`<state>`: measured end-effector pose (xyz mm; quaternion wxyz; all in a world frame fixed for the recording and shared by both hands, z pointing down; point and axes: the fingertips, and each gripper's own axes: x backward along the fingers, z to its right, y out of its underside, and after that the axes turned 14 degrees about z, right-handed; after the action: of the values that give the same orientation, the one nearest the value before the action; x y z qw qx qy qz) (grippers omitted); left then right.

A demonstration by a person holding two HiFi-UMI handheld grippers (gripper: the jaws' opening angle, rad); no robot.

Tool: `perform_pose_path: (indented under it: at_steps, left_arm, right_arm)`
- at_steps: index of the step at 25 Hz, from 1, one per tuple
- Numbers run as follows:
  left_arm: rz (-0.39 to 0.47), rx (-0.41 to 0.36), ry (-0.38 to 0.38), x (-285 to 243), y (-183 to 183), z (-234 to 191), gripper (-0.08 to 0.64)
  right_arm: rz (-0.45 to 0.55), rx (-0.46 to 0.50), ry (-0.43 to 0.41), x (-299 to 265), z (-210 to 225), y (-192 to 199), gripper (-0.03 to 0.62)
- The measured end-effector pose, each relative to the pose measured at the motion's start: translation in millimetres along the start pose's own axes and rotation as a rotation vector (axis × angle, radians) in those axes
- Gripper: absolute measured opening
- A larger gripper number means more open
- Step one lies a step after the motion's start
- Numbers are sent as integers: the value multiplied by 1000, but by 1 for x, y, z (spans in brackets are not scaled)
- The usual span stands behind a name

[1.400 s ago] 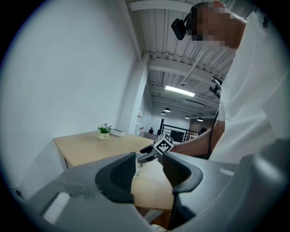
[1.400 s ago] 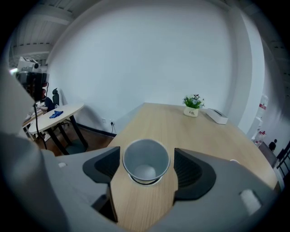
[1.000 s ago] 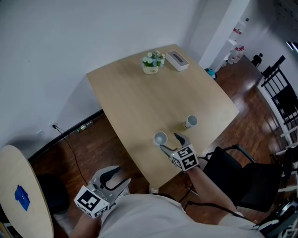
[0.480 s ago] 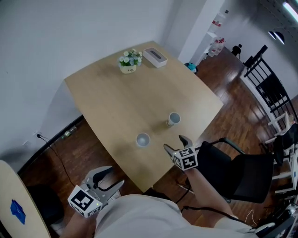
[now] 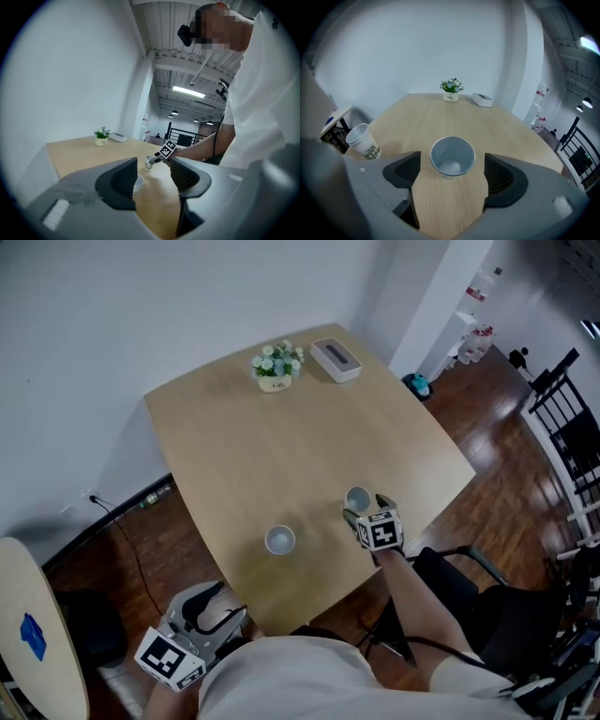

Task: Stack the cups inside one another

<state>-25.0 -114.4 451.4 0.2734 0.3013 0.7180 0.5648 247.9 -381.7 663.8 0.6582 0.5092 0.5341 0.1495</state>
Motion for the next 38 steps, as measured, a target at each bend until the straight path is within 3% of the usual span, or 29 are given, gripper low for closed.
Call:
perform_pose_path:
  at_steps: [5, 7, 16, 28, 38]
  left_arm:
    - [-11, 8, -74, -2, 6, 5, 229]
    - [-10, 5, -84, -2, 6, 6, 229]
    - [14, -16, -38, 8, -6, 5, 229]
    - [73, -10, 61, 58, -8, -4, 229]
    - [86, 0, 62, 119, 0, -17, 229]
  right_arm:
    - [-28, 5, -66, -29, 0, 9, 419]
    - [-26, 7, -73, -30, -1, 7, 385]
    - [23, 33, -84, 10, -19, -31, 374]
    - [119, 70, -189, 84, -132, -101, 374]
    - [123, 79, -254, 87, -218, -103, 374]
